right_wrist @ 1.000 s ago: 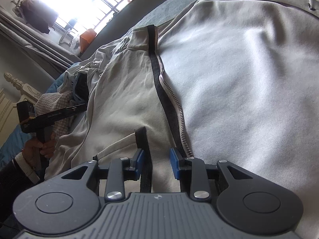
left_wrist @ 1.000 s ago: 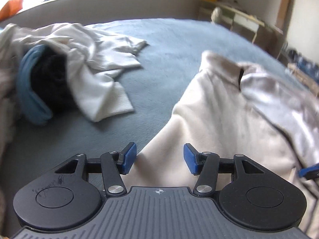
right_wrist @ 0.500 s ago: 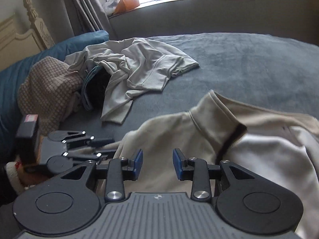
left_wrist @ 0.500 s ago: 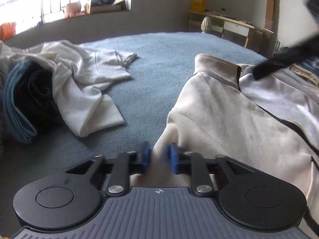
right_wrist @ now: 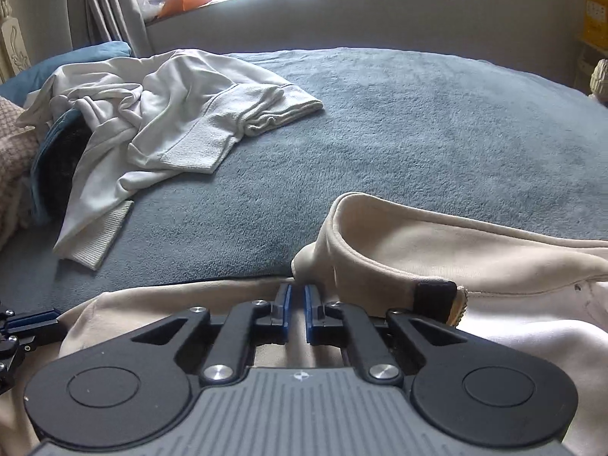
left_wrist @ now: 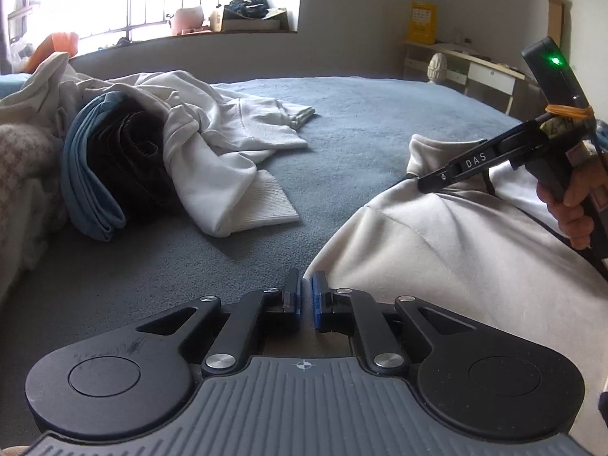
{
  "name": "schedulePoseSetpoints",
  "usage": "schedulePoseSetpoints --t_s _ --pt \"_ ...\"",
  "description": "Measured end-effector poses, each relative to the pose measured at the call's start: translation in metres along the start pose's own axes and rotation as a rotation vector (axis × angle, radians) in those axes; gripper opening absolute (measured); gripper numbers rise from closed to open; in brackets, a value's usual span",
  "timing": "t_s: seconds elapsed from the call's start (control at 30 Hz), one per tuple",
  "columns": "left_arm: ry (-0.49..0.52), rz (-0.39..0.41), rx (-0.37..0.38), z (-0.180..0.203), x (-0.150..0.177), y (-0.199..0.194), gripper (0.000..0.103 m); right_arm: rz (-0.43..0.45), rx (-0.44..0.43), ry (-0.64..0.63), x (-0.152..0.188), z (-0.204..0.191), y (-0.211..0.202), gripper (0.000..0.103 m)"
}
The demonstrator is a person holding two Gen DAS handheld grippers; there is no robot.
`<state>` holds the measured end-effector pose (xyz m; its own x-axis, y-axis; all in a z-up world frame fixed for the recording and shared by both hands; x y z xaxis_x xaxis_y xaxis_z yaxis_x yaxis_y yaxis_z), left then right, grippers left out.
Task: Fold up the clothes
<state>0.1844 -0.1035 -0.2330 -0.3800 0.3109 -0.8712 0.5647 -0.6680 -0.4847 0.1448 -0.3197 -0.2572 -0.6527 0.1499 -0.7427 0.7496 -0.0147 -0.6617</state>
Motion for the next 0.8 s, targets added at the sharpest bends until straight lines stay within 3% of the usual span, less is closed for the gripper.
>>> schedulePoseSetpoints --t_s 0.1,0.2,0.27,0.37,0.53,0.67,0.8 --pt "-0.029 -0.008 -0.006 -0.004 0.000 0.003 0.012 -0.026 -0.011 0.080 -0.004 0.006 0.002 0.003" --pt "-0.082 -0.015 0.014 -0.010 -0.003 0.002 0.014 -0.049 -0.050 0.255 -0.008 0.017 0.000 0.006" --pt "-0.167 -0.009 0.021 -0.020 -0.008 -0.003 0.032 -0.043 -0.100 0.414 -0.010 0.025 -0.010 0.015" --pt "-0.277 0.041 -0.023 -0.041 -0.021 -0.027 0.038 -0.019 -0.135 0.566 -0.012 0.033 -0.034 0.030" --pt "-0.438 0.142 -0.117 -0.085 -0.040 -0.106 0.052 -0.067 -0.170 0.607 -0.009 0.027 -0.081 0.031" --pt "-0.537 0.125 -0.226 -0.110 -0.019 -0.185 0.055 -0.088 -0.265 0.731 0.004 0.024 -0.126 0.039" --pt "-0.685 0.096 -0.363 -0.125 0.028 -0.256 0.060 -0.152 -0.364 0.859 0.028 0.013 -0.152 0.039"
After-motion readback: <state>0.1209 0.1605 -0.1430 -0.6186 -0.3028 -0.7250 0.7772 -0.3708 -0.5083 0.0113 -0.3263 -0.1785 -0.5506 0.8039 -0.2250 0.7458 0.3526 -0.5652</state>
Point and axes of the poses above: each gripper's, at about its wrist camera, not at the fingertips, and y roughly the way its jaws point, z to its right, x to its underside, the point moved 8 cm from there along y, roughly the way its jaws point, and after that the axes turned 8 degrees about z, right-handed, at the moved point
